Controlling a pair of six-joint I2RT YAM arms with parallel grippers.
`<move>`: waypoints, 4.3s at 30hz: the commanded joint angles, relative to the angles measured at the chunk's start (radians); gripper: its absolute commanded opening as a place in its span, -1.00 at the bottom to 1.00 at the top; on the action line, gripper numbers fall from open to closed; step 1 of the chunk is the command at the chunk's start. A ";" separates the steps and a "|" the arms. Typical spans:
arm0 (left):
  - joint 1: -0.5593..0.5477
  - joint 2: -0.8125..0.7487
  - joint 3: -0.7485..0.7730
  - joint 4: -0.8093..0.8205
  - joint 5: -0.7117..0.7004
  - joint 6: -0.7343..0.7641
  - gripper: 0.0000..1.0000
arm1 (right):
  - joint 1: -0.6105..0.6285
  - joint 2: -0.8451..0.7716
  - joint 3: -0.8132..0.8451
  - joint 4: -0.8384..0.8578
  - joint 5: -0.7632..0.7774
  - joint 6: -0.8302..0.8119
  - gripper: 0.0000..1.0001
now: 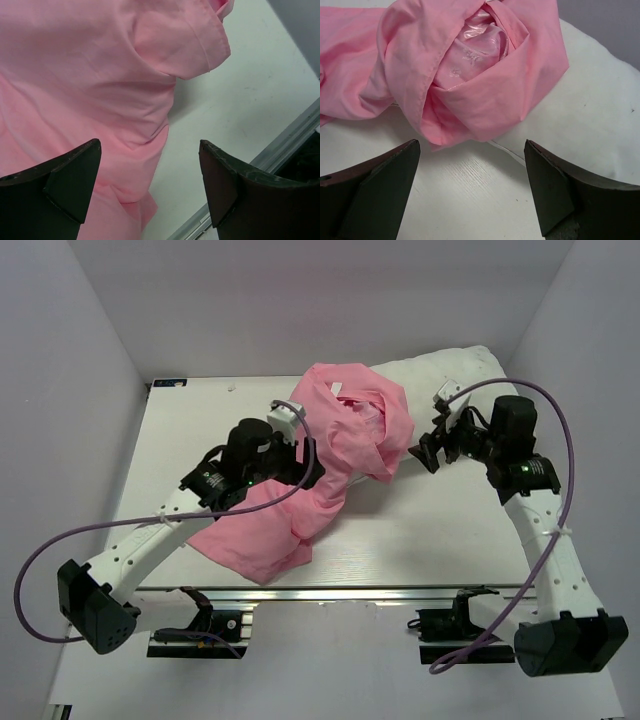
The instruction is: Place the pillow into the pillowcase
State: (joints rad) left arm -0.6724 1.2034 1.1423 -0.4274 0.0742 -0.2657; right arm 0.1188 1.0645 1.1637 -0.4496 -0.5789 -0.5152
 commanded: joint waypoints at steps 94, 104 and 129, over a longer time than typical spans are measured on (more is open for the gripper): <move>0.427 0.137 0.014 -0.047 -0.100 -0.222 0.70 | 0.305 0.756 0.591 0.177 0.307 0.415 0.79; 0.361 0.381 0.189 -0.039 -0.125 -0.167 0.70 | 0.329 1.081 0.792 0.043 0.542 0.337 0.79; 0.318 0.762 0.407 -0.117 -0.194 -0.109 0.33 | 0.036 0.858 0.758 -0.004 0.416 0.451 -1.00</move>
State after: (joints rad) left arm -0.3458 1.9522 1.5078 -0.5053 -0.0872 -0.3931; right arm 0.2157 2.0331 1.8889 -0.4198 -0.1967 -0.0872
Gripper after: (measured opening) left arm 0.674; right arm 0.024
